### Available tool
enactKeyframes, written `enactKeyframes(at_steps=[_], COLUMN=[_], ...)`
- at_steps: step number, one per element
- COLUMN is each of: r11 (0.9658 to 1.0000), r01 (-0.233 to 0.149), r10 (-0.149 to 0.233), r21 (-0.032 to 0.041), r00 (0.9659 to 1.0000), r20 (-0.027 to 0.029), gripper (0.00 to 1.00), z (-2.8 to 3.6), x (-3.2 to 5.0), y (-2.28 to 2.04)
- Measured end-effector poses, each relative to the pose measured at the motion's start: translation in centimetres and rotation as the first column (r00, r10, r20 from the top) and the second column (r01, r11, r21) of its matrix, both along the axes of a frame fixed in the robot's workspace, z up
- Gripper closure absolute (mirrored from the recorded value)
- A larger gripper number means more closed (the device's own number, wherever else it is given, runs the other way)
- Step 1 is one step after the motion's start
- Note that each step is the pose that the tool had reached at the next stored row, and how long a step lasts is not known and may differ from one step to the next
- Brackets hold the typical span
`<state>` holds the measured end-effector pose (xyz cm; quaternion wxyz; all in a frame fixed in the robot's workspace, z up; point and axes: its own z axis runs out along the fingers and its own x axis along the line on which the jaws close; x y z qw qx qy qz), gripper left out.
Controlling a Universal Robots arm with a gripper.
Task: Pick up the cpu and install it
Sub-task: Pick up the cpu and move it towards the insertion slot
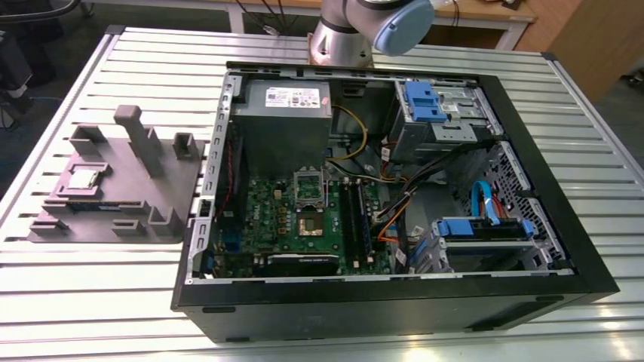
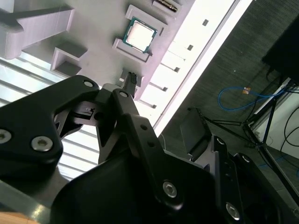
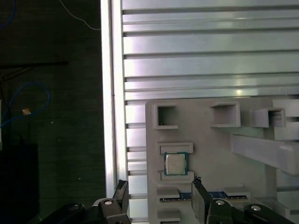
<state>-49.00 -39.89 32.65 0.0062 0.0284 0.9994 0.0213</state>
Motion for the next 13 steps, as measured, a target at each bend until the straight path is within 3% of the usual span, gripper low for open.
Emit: enactKeyframes(at_steps=[13], r11=[1.0000], r01=[0.000], r10=[0.000], r21=[-0.0002], r00=[1.0000], r20=[-0.0004], gripper=[0.35], z=[-0.13], x=[0.22], y=[-0.01])
